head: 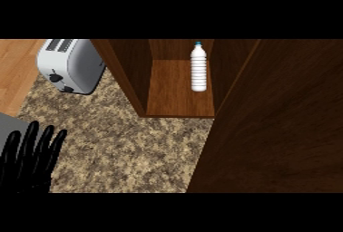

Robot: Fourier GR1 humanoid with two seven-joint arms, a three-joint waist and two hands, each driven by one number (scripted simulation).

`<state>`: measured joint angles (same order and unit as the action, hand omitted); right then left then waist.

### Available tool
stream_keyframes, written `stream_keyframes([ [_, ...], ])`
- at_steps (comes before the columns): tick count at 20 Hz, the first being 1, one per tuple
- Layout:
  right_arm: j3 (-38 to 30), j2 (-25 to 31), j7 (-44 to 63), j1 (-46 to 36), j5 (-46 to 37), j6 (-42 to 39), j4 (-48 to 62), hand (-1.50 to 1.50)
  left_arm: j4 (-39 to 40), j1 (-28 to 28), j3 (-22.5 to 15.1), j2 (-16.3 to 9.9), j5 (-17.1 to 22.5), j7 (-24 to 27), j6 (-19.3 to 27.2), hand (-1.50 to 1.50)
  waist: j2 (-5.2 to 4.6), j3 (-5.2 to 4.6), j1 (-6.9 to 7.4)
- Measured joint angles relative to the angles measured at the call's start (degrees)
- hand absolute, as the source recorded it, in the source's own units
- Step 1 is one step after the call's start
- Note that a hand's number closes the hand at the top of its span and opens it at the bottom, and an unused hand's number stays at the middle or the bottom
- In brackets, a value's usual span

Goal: Pick up the bottled water, place it into the cabinet and close the cabinet

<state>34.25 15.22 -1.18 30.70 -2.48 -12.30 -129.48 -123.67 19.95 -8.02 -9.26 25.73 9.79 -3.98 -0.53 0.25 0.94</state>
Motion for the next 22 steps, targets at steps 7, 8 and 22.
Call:
stream_keyframes([
  [7,4.02,-1.21,6.01,-3.36,-6.51,1.47,-1.60,1.50,-3.65,8.05,7.48,-3.51,8.34,1.40,-6.03,-1.50,0.00,0.01,0.34],
  [8,4.23,-1.47,6.60,-4.03,-6.86,1.41,-1.52,1.50,-3.22,8.94,8.44,-3.84,9.28,1.92,-7.21,-1.50,0.02,0.00,0.37],
  [22,10.34,-12.92,22.27,-22.81,-1.10,12.67,6.94,1.50,-2.16,15.28,22.64,-10.19,24.40,1.24,-17.90,-1.50,-0.62,0.02,0.88],
])
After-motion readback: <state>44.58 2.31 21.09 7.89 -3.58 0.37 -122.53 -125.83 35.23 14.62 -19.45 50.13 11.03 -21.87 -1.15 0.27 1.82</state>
